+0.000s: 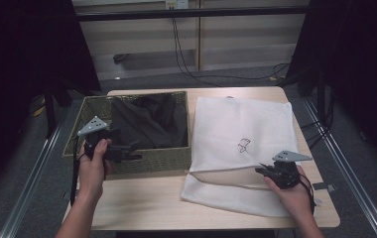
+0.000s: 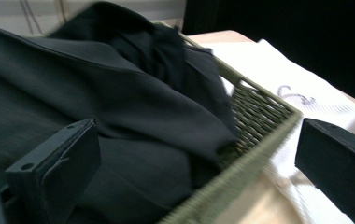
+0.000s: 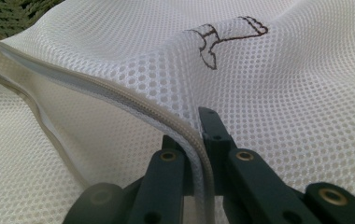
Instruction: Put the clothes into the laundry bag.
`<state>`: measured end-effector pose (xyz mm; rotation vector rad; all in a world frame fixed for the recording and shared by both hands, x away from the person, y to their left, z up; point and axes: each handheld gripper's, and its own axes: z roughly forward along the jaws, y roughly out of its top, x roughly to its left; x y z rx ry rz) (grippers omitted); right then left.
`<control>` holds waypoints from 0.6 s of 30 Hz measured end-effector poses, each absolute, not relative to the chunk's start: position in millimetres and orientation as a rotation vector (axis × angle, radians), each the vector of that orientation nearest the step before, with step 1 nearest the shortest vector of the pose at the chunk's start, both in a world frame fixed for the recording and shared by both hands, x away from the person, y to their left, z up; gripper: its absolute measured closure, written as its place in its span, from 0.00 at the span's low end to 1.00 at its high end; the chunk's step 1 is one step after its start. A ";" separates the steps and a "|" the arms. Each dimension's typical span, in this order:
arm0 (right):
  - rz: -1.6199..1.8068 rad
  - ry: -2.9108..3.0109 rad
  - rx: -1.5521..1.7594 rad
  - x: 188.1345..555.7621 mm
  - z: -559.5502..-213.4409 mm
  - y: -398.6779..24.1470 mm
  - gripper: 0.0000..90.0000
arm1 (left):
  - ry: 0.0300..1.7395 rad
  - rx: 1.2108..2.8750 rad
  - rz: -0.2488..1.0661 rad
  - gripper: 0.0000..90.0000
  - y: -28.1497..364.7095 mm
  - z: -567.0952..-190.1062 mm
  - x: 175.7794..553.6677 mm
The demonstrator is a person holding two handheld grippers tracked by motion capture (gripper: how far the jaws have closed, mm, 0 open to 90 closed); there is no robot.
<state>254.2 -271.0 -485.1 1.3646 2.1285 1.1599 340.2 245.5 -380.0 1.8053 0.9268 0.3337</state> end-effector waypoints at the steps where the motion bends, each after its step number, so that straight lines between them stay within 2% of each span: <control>1: 1.160 2.128 1.365 254.2 -485.1 -271.0 0.98 | 0.928 1.799 0.334 0.00 247.2 -378.6 343.9; 2: 1.164 2.126 1.367 254.4 -485.3 -271.2 0.98 | 0.940 1.796 0.371 0.00 251.4 -375.0 354.4; 8: 1.170 2.129 1.368 254.4 -485.4 -271.3 0.98 | 0.986 1.785 0.324 0.03 269.2 -372.5 392.2; 13: 1.170 2.130 1.358 253.4 -484.7 -270.1 0.98 | 1.030 1.780 0.356 0.04 279.4 -377.1 411.6; 18: 1.171 2.136 1.361 253.6 -485.4 -269.4 0.98 | 1.045 1.769 0.223 0.04 289.1 -390.8 432.7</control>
